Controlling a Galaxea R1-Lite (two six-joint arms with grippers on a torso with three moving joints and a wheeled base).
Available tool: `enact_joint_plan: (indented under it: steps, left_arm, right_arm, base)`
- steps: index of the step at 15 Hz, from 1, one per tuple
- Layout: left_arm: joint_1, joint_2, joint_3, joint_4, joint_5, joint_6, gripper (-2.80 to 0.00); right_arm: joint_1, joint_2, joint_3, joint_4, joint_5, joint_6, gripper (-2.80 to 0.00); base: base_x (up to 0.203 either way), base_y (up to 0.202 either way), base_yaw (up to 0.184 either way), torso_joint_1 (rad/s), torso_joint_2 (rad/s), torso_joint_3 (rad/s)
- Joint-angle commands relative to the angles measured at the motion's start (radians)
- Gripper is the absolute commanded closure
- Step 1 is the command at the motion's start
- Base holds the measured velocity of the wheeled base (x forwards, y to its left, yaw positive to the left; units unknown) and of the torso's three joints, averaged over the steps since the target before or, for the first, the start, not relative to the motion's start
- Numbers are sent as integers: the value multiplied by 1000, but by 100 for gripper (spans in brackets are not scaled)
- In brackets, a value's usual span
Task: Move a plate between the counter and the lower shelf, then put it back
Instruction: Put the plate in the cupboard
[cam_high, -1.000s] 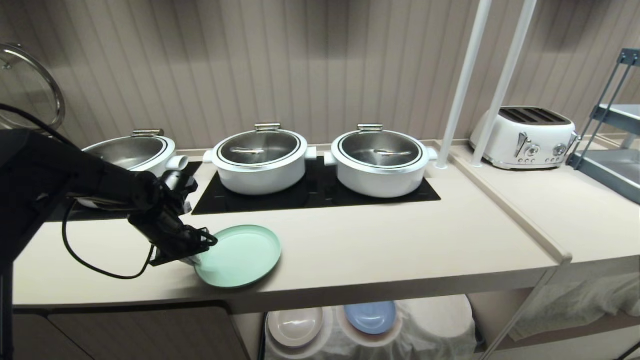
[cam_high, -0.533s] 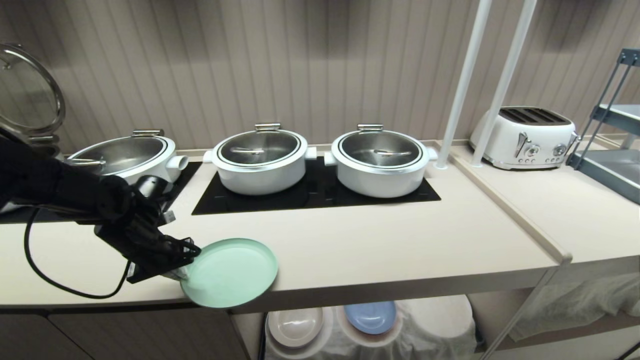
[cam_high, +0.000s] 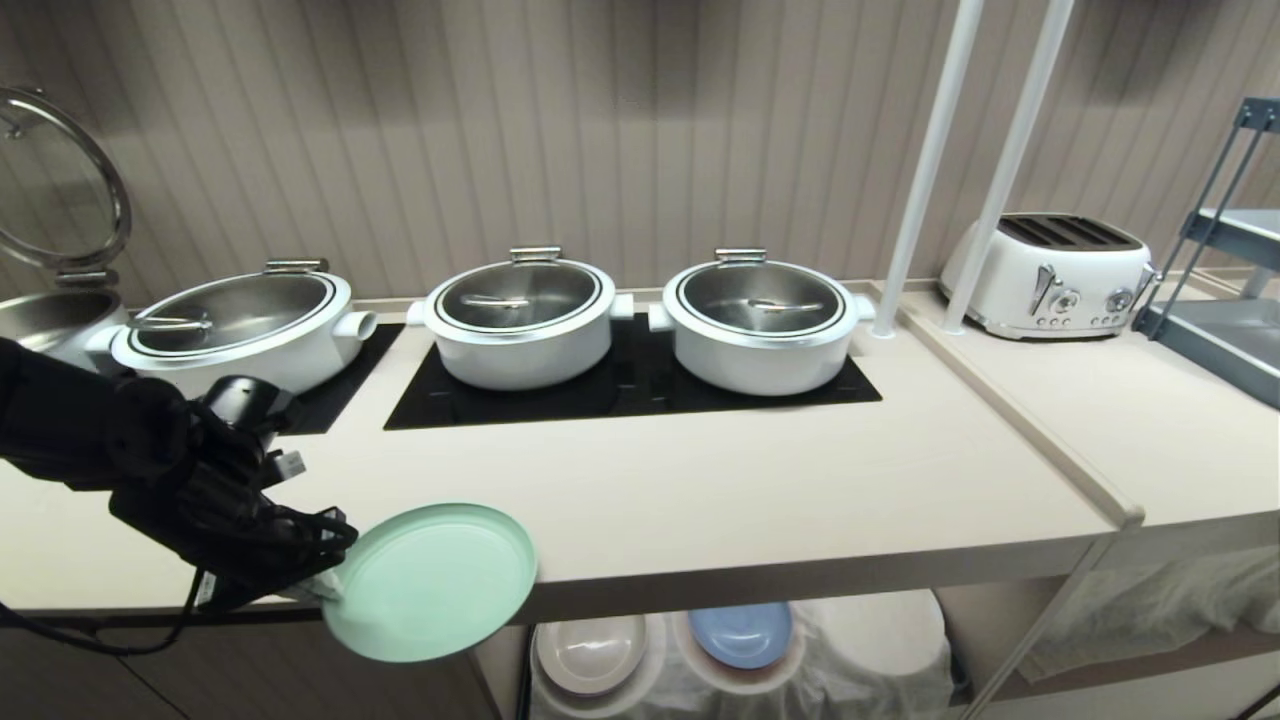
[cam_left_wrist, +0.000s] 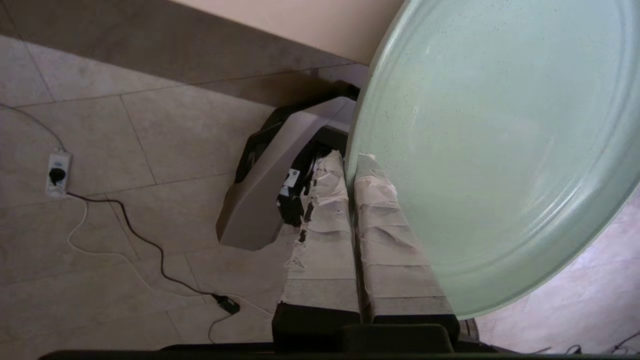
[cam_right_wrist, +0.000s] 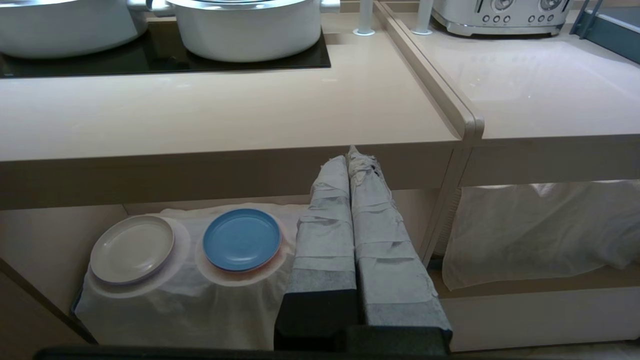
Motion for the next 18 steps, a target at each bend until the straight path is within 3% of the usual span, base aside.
enact_joint_plan:
  steps: [1,13,18]
  left_arm:
    - [3,-23,19,-7,-5,-7,0]
    - [39,-227,229,16,-104,-5,0]
    - [54,-339,324,27,-136,81,0]
  right_arm:
    - [0,0,0,0,1,0,0]
    - [0,0,0,0,0,0,0]
    - [0,0,0,0,0,0,0]
  base:
    - [0,0,0,0,0,0]
    - [0,0,0,0,0,0]
    - [0,0,0,0,0,0]
